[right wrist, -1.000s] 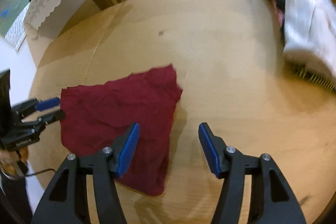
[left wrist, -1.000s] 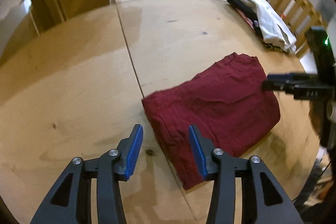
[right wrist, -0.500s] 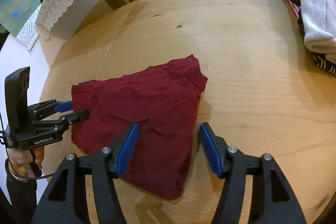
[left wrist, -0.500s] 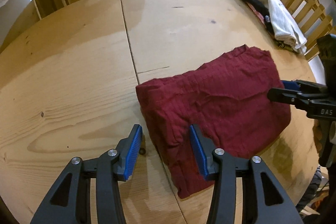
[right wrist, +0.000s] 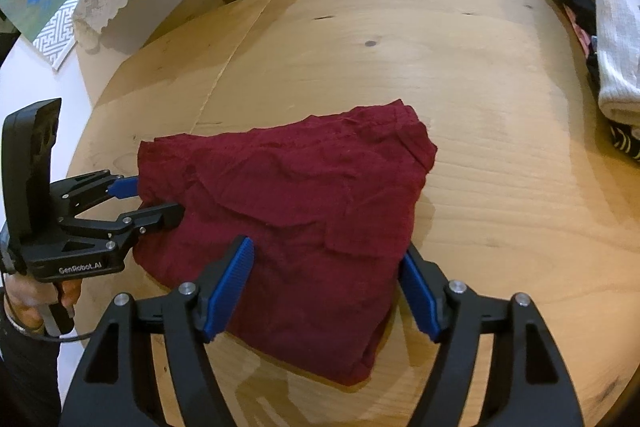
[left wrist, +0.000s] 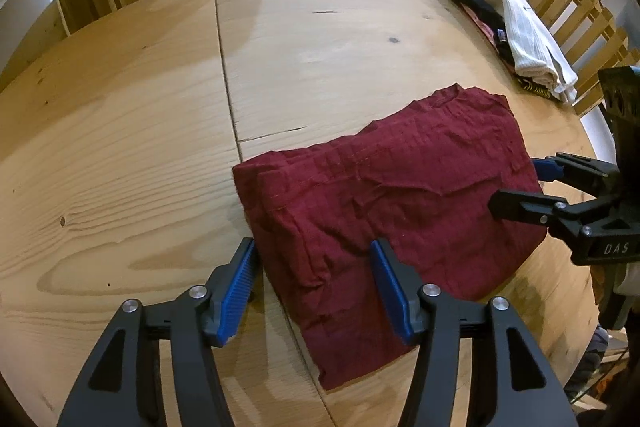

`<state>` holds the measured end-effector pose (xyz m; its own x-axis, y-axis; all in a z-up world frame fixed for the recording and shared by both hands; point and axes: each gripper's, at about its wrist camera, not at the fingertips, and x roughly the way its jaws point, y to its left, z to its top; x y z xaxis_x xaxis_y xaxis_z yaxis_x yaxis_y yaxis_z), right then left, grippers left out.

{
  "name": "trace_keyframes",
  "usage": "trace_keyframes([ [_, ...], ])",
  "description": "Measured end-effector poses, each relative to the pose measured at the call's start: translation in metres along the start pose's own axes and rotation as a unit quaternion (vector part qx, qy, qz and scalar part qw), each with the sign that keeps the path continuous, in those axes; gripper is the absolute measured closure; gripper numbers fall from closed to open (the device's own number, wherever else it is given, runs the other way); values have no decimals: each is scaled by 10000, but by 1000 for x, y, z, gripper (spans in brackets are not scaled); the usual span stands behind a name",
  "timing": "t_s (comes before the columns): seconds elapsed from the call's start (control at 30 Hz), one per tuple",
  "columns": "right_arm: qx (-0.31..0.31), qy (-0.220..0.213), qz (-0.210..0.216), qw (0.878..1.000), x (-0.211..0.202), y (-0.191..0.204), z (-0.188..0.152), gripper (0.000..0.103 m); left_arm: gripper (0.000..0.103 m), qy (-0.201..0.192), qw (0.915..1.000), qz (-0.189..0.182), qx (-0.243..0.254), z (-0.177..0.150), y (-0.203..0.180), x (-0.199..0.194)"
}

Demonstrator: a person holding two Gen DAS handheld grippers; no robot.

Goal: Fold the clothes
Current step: 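Grasp the folded T-shirt with the left tool while the right tool grasps it too, then carry the folded T-shirt with both tools onto the white clothes stack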

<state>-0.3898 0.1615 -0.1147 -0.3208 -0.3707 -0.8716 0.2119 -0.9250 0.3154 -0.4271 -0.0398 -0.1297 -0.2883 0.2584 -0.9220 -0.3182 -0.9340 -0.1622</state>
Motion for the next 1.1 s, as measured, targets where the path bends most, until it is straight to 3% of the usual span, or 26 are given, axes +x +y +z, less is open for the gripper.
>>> trace_keyframes([
  [0.1, -42, 7, -118, 9999, 5, 4, 4, 33, 52, -24, 10000, 22, 91, -1, -6, 1],
  [0.33, 45, 64, 142, 9999, 5, 4, 2, 65, 69, -82, 9997, 143, 171, -4, -2, -1],
  [0.5, 108, 105, 328, 9994, 6, 3, 0, 72, 73, -153, 9987, 314, 365, -10, -11, -4],
  [0.67, 221, 173, 629, 9976, 11, 7, 0, 79, 76, -157, 9998, -58, 148, -11, -8, -3],
  [0.77, 324, 231, 890, 9952, 17, 12, 1, 82, 84, -178, 9969, -757, -108, -12, -9, -1],
  [0.87, 423, 283, 1137, 9922, 21, 16, 1, 84, 89, -246, 9974, -669, 62, -13, -24, -2],
  [1.1, 527, 145, 1281, 9903, -8, -5, -3, 85, 91, -362, 9947, -957, 93, 0, -54, -16],
])
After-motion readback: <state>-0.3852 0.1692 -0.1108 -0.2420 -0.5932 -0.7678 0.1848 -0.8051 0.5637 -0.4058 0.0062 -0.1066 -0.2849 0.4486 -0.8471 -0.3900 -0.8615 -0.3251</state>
